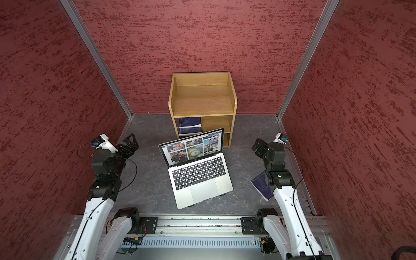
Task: Close the laptop lid and set it aside
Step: Close the lid of the laptop.
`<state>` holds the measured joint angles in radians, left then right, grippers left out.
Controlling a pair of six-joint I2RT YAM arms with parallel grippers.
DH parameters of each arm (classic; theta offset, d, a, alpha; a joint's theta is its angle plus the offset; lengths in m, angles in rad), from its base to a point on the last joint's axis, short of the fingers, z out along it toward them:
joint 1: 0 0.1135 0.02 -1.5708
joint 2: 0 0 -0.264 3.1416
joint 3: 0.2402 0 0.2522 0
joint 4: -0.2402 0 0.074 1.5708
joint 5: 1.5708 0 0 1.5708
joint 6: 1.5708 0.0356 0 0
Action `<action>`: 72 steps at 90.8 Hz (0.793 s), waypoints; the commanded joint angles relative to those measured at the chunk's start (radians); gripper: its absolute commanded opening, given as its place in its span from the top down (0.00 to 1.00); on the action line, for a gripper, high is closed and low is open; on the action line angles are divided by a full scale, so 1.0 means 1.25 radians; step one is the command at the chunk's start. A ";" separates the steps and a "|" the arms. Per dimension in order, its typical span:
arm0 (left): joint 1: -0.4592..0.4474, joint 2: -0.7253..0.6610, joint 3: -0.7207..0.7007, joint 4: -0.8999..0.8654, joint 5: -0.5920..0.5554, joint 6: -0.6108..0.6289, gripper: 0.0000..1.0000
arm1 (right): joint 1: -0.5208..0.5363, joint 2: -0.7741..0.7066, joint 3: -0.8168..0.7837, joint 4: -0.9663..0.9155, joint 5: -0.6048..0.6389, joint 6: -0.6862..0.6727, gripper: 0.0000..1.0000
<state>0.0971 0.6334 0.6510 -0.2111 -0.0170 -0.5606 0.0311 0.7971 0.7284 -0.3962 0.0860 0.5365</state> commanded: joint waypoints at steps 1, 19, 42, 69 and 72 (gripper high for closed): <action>-0.010 -0.017 0.073 -0.180 0.128 -0.061 0.00 | 0.005 -0.057 0.004 -0.163 -0.236 0.045 0.02; -0.173 0.014 0.201 -0.338 0.084 0.006 0.00 | 0.086 -0.112 0.004 -0.303 -0.299 0.051 0.15; -0.384 0.185 0.452 -0.512 -0.128 0.070 0.37 | 0.333 -0.099 -0.014 -0.345 -0.197 0.100 0.96; -0.381 0.368 0.608 -0.577 -0.033 0.089 0.80 | 0.579 -0.040 -0.172 -0.074 -0.133 0.200 1.00; -0.381 0.383 0.618 -0.576 -0.009 0.089 0.81 | 0.605 -0.015 -0.176 -0.053 -0.110 0.196 1.00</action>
<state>-0.3809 1.0630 1.3739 -0.8776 -0.1101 -0.4625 0.6952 0.7227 0.5308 -0.6434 -0.1467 0.7414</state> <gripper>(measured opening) 0.202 0.073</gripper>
